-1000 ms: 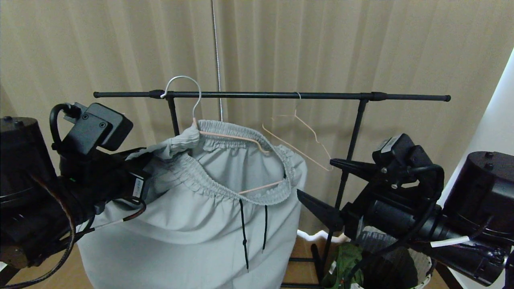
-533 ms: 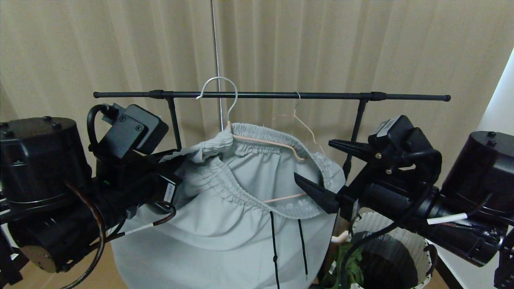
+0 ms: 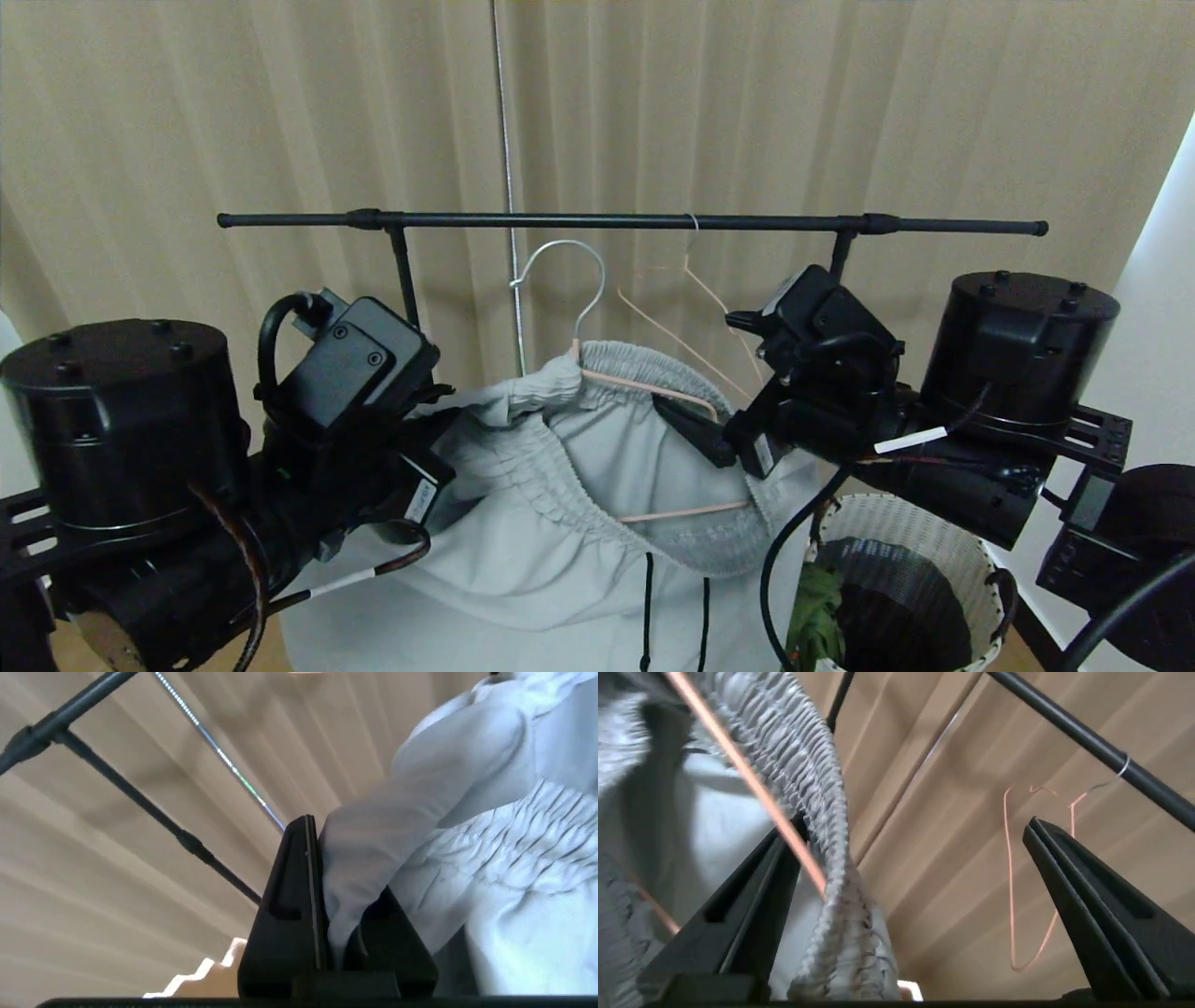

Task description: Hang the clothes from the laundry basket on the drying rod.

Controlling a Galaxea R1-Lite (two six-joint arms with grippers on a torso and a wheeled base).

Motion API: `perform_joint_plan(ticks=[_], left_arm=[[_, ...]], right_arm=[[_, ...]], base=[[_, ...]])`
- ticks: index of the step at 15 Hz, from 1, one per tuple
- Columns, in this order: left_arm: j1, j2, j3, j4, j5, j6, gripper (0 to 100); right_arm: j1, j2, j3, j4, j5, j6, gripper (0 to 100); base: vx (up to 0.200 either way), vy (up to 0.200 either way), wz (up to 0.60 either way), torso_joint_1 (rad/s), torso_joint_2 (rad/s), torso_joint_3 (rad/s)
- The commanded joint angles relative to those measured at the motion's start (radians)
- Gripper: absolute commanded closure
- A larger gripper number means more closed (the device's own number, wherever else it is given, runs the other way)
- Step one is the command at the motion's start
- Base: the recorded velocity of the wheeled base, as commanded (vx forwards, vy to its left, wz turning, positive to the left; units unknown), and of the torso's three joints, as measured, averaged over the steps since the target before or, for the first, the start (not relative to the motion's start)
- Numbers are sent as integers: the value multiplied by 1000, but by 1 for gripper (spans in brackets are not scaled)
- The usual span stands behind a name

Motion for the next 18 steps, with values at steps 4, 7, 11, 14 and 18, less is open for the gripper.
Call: perform_joint_plan(ticks=[4,7,11,14,18], left_arm=[[-2,-4,20,-112,-2,7,100],[-2,-16,53,-118,-3,42,100],[-10,-33,49,-122,-8,59,100],[-13,-39,77,-158,-42,68,100],[-13,-39,83,-161,-43,84,100]], right_arm=[[1,48,-20,-1,-2,-7,0],[1,46,-40,1,-2,-7,0],[1,49,-40,-1,0,-8,0],[1,49,-41,-1,0,-8,100],[3,45,-38,-1,0,-8,100]], base=[[0,0,0,0,0,0],[0,0,0,0,0,0],[0,0,0,0,0,0],[0,0,0,0,0,0],[0,0,0,0,0,0]])
